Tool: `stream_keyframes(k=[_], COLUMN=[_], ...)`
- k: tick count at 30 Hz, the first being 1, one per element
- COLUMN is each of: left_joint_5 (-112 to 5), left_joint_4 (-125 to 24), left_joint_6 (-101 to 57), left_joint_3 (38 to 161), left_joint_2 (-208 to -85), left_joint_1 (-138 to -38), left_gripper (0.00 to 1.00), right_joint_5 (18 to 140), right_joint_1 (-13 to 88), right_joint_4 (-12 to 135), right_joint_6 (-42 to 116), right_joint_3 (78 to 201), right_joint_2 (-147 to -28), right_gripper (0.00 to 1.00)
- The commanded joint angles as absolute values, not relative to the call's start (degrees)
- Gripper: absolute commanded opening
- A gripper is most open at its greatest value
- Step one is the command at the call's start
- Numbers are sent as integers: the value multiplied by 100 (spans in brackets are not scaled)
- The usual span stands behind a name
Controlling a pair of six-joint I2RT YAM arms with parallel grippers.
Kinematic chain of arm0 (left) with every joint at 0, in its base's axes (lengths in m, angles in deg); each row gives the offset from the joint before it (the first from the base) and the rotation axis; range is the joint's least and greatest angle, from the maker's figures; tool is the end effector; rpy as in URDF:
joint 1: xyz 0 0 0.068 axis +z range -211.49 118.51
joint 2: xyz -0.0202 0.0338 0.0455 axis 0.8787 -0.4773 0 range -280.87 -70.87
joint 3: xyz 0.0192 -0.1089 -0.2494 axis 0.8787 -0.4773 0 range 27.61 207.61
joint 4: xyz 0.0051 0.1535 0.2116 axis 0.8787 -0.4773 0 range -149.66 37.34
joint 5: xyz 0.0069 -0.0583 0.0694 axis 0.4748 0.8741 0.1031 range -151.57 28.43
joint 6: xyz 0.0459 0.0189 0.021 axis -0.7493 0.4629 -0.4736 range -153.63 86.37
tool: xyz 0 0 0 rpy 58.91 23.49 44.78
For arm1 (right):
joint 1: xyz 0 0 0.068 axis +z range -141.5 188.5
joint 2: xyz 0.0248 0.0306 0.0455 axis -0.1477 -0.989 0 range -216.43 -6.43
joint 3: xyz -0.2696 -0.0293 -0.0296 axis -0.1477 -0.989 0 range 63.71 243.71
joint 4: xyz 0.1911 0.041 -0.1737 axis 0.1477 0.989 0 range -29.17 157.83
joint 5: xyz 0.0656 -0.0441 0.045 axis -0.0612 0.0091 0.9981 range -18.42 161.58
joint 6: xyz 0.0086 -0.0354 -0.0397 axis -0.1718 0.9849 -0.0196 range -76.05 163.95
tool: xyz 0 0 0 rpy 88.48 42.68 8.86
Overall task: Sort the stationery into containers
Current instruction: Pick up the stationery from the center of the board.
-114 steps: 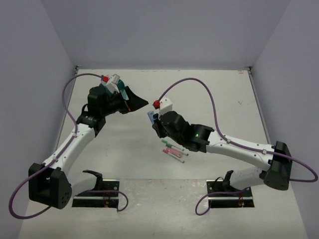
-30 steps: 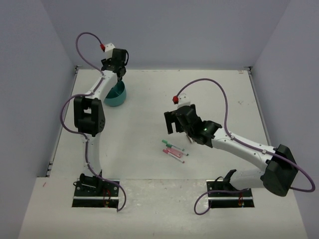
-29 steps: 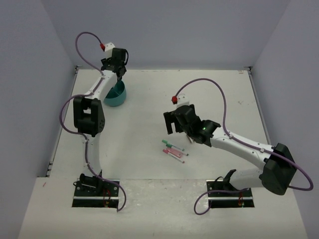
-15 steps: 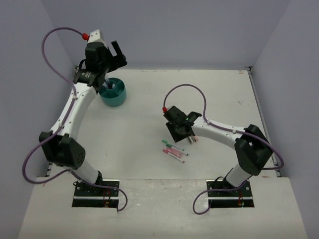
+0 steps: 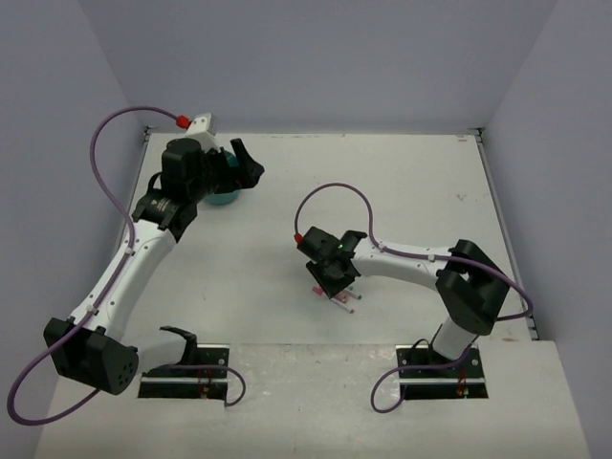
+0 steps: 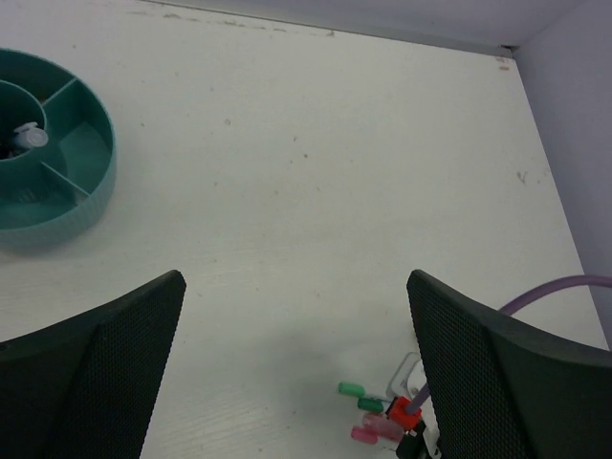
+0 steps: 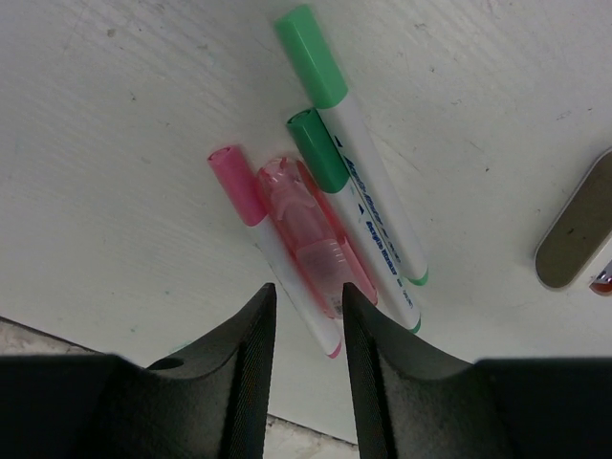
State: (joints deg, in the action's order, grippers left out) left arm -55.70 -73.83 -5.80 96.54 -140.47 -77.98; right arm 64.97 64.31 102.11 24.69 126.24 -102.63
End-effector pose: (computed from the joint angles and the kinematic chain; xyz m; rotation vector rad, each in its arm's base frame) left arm 0.2629 -0.0817 0.3774 -0.1285 1.9955 -0.6048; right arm 0.1799 0.2575 0.1844 -0.8769 2.7243 0.0992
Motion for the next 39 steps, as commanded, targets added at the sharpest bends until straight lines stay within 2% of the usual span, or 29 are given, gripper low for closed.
stream_keyframes(k=[1,23,31,39], left_joint_5=[-5391,-5331,-5317,-5278], left_joint_4=[-7305,-7306,-7314,-7314], left_joint_6=[-787,-841,-850,-876], left_joint_3=[9523,9273,9265,9265], left_joint_2=[-13767,-13643,-13652,-13643], left_joint_1=[-8036,-8197,-8223,-8258], left_gripper=[100,100,100,100], right_joint_5=[6373,6200,6080,6019], right_joint_1=[6447,6422,6417,6316], right_joint_4=[10249,10196,10298,10355], right_joint_6=[2327,2320,2336,2404], right_joint_3=[12620,12656,12696,12774], right_joint_2=[-10351,-10925,-10313,-10461], right_gripper=[34,35,35,35])
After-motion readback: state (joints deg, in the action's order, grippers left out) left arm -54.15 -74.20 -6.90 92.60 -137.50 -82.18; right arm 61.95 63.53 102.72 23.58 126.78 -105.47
